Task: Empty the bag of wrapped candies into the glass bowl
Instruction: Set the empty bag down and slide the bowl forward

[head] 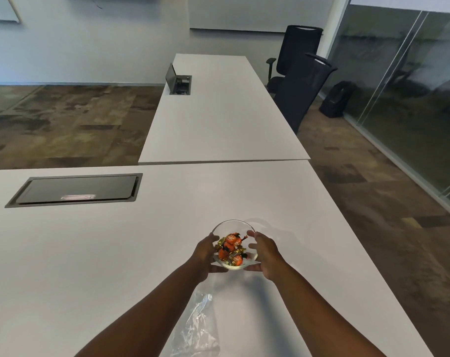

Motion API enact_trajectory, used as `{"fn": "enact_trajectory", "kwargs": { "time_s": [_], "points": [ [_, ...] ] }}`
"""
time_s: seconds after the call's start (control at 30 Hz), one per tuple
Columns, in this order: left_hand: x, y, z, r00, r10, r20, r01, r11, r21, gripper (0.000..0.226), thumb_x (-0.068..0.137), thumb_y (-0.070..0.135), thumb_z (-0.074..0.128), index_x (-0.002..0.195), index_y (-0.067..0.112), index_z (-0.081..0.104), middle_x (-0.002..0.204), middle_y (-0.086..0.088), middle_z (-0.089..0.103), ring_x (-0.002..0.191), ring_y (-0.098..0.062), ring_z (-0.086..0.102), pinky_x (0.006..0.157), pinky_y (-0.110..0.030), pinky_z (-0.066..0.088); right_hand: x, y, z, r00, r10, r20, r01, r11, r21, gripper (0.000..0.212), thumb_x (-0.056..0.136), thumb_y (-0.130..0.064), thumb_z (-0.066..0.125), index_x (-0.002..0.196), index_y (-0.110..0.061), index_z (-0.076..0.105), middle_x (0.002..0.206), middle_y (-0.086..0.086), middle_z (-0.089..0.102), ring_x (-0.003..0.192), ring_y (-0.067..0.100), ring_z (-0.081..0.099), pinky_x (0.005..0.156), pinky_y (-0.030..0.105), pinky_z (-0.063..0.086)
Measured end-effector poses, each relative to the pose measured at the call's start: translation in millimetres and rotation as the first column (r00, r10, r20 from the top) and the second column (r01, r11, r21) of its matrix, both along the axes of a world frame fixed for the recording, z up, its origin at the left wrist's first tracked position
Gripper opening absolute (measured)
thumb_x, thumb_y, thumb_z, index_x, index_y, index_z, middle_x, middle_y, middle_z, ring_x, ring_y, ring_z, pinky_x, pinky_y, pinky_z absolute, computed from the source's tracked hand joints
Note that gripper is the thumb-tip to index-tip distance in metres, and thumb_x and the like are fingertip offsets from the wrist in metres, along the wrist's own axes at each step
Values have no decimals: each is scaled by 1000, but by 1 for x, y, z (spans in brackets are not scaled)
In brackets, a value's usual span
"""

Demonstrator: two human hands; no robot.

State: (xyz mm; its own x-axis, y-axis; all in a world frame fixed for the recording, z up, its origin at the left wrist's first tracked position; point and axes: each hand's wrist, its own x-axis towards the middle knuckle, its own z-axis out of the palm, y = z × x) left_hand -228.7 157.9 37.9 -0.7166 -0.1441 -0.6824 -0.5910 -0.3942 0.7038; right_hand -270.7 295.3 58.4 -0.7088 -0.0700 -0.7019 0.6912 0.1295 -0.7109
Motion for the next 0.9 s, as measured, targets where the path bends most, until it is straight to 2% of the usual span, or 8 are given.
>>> {"fn": "enact_trajectory", "kwargs": {
  "time_s": [0.1,0.2,0.27,0.37,0.47,0.53,0.63,0.9],
  "points": [
    [-22,-4,-2,1000,16,12,-16,1000,11,42,96,24,29,131,8,43,117,-17,50,98,-34,53,77,-46,51,-19,-6,-4,999,-40,-8,40,999,-11,39,98,-26,37,134,-16,48,143,18,44,126,37,46,95,53,48],
    [-44,-6,-3,1000,20,23,-20,1000,12,42,95,22,29,133,9,42,122,-18,51,100,-33,53,84,-48,48,-39,-12,-9,997,-66,-35,66,998,9,39,99,-23,34,134,-15,48,141,17,46,125,37,48,93,53,49],
    [-60,-8,-5,999,26,25,-26,1000,9,41,96,22,30,134,9,41,133,-20,48,102,-32,52,84,-48,48,-55,-15,-13,995,-79,-55,81,996,35,39,99,-20,32,134,-14,49,140,17,48,123,36,49,92,52,49],
    [-77,-8,-9,999,30,25,-31,999,19,41,97,23,32,135,11,41,139,-19,46,107,-32,51,84,-46,48,-74,-19,-19,994,-83,-72,88,994,72,38,99,-14,34,133,-11,50,139,17,50,125,36,48,93,50,50],
    [-91,-8,-15,999,38,30,-39,999,25,40,98,26,35,134,12,41,140,-18,45,112,-33,51,84,-46,48,-90,-21,-25,994,-77,-82,85,992,97,37,96,-7,43,132,-4,50,137,17,53,127,34,48,101,48,48],
    [-102,-8,-21,998,47,32,-47,999,18,40,98,28,36,134,13,41,139,-17,46,110,-32,52,83,-45,49,-103,-23,-32,991,-99,-86,108,988,107,36,97,-6,39,131,-5,52,136,16,55,125,34,50,97,50,51],
    [-114,-7,-27,997,65,42,-65,998,-11,41,98,29,34,135,13,41,140,-17,46,117,-33,52,82,-44,50,-115,-26,-42,987,-134,-85,144,983,111,37,98,-9,34,128,-9,56,134,16,56,122,35,51,91,50,52],
    [-133,-7,-36,991,110,75,-104,992,-77,43,98,29,31,137,13,40,141,-17,44,121,-36,50,82,-45,50,-133,-32,-59,989,-116,-94,128,982,138,38,97,-7,35,125,-11,58,133,17,55,119,37,52,94,54,51]
  ]
}}
